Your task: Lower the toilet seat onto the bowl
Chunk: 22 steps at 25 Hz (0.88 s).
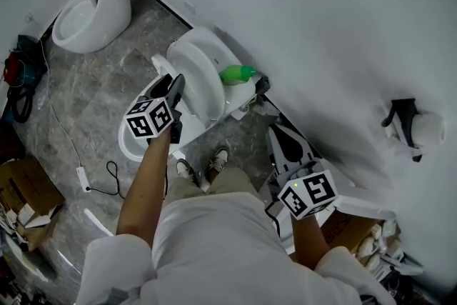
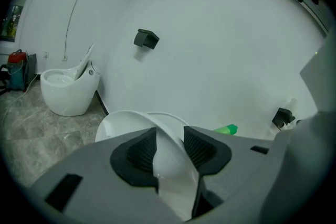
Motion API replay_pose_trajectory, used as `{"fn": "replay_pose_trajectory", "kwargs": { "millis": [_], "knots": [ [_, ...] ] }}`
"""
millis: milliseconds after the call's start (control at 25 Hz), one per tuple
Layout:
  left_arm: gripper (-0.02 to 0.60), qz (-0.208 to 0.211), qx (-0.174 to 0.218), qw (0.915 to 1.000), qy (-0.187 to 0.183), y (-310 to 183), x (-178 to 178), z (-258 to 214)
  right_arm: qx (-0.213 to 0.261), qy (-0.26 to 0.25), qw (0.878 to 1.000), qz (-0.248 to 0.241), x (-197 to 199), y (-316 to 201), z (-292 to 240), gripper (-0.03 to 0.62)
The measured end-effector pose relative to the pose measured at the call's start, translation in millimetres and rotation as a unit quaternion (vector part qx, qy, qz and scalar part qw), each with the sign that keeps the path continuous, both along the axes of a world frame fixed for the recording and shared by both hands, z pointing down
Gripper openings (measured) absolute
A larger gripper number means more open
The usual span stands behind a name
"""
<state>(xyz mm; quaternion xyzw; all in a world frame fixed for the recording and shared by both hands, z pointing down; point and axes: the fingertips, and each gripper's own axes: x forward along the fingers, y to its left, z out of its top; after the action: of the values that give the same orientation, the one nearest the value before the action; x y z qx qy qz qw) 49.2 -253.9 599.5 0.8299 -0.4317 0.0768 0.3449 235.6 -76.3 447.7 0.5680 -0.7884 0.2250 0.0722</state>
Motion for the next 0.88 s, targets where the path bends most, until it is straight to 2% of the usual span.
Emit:
{"fn": "replay_pose_trajectory", "kwargs": {
  "millis": [160,360,880],
  "knots": [
    [0.167,-0.004,0.000,1.0000,0.007,21.0,-35.3,-0.7,-0.004,0.006,1.000,-0.011,-30.3,10.0,0.1,-0.002],
    [0.169,-0.002,0.006,0.9998,-0.021,45.3,-82.0,-0.6,-0.005,0.016,0.999,-0.033,-72.6,13.8,-5.0,-0.002],
    [0.167,-0.050,-0.038,0.9976,-0.030,106.6,-204.7,36.2,-0.014,0.042,0.995,-0.087,-169.1,22.7,-7.7,-0.002]
  ]
}}
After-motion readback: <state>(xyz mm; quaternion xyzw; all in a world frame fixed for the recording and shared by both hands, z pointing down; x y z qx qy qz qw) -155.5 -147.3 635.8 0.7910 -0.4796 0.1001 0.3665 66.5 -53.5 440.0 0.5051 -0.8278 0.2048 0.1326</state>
